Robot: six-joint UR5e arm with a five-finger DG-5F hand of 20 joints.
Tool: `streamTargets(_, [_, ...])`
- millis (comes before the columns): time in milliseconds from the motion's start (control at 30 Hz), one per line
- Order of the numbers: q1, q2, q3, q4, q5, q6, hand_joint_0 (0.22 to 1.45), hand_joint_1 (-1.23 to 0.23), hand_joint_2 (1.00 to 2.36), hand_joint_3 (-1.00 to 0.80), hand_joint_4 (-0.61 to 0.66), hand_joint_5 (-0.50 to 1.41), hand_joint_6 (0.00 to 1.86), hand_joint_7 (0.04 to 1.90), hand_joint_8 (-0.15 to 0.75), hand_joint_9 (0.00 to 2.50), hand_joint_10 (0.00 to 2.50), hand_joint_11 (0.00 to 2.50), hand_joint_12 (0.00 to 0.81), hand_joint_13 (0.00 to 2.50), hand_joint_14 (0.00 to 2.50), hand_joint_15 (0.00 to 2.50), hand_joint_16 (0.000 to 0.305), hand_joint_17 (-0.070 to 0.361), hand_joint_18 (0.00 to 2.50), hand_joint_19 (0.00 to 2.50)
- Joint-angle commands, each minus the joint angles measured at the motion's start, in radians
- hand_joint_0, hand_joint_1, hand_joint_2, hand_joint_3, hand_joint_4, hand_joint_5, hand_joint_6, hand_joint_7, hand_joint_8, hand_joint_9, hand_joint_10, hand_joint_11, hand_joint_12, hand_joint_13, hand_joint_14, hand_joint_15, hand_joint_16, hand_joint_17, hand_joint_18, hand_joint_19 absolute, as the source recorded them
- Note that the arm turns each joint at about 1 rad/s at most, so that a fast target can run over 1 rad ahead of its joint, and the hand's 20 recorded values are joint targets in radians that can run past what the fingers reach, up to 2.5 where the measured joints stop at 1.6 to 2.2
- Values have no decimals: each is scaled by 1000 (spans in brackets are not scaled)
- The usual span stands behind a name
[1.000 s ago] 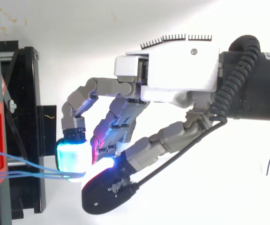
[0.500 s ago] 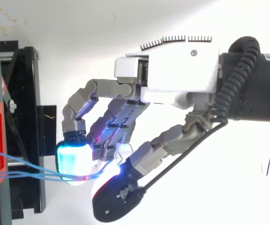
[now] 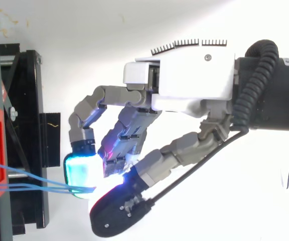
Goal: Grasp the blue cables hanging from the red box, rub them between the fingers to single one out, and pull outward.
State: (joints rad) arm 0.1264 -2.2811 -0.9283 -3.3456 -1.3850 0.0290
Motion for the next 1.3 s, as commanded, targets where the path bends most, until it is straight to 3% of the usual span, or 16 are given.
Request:
streamTargets(0, [1, 0, 0, -2, 0, 0, 628, -815, 1017, -266, 103, -153, 917, 1069, 340, 987, 14, 525, 420, 914, 19, 496, 49, 109, 892, 544])
streamTargets(133, [2, 0, 0, -8, 0, 2, 599, -787, 1017, -213, 11, -150, 893, 1074, 312, 976, 13, 375, 412, 926, 18, 483, 49, 110, 898, 552])
streamTargets(333, [2, 0, 0, -11, 0, 11, 573, -732, 1015, -139, 32, -144, 854, 1058, 327, 973, 9, 328, 445, 941, 15, 470, 56, 126, 941, 539])
streamTargets(500, [2, 0, -1, -17, 0, 20, 643, -864, 1019, -86, 63, -186, 894, 977, 319, 905, 12, 457, 429, 886, 17, 490, 51, 115, 889, 524])
streamTargets(667, [2, 0, 0, -17, 0, 20, 754, -935, 1022, -185, 85, -202, 925, 955, 301, 868, 13, 489, 409, 852, 17, 487, 48, 108, 846, 509])
streamTargets(867, [2, 0, 0, -21, 0, 20, 806, -935, 1011, -372, 110, -205, 935, 911, 296, 852, 15, 521, 405, 856, 17, 491, 47, 106, 837, 496])
streamTargets(1033, [4, -1, -1, -26, 0, 20, 779, -944, 1000, -493, 123, -205, 936, 904, 298, 833, 13, 524, 405, 862, 19, 482, 47, 106, 861, 471])
streamTargets(1267, [6, 0, 0, -37, 0, 31, 609, -921, 1000, -500, 153, -194, 932, 921, 323, 868, 13, 530, 416, 862, 19, 497, 49, 110, 867, 510])
